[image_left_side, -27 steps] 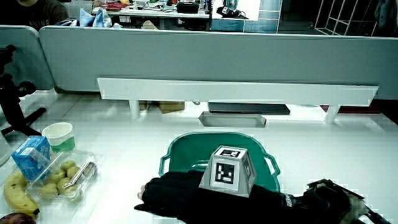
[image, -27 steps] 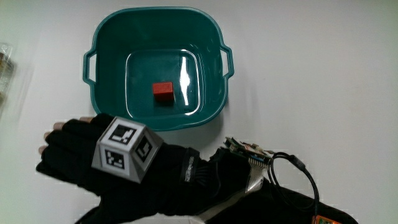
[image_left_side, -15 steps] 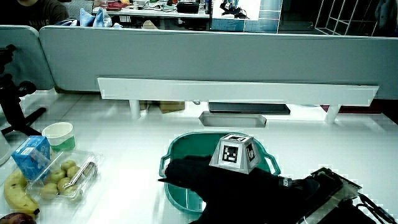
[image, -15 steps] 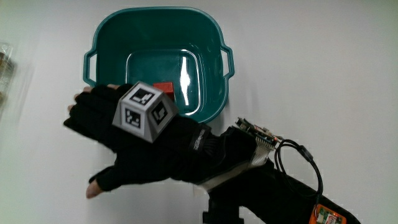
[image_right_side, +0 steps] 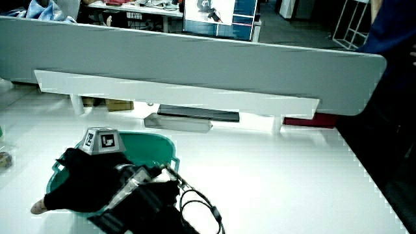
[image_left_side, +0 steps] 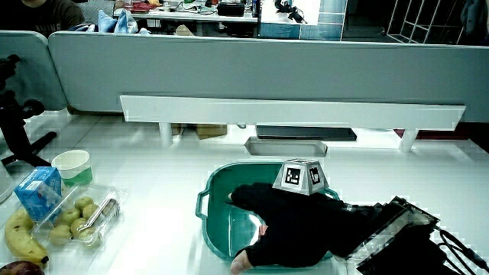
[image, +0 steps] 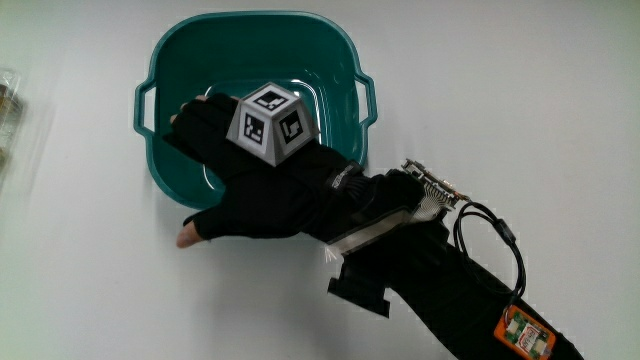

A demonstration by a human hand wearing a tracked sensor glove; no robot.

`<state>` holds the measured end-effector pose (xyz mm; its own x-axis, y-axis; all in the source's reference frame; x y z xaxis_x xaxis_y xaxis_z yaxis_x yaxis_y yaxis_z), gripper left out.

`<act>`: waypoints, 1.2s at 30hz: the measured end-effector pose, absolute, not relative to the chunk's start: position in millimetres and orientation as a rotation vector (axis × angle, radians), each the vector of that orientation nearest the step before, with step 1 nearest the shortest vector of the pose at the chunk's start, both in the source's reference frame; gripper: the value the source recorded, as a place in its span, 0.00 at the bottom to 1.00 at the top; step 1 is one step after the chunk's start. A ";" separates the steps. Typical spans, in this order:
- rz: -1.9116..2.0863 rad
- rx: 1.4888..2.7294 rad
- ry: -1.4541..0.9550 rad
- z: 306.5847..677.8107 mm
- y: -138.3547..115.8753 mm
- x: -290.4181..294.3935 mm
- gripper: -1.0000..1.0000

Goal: Pick red block

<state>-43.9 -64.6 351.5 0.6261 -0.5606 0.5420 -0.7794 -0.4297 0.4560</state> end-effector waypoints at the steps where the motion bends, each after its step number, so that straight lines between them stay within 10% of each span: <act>1: 0.408 2.157 -1.029 352.6 -67.0 -42.2 0.50; 36: 0.209 2.151 -0.749 419.9 -109.7 -12.5 0.50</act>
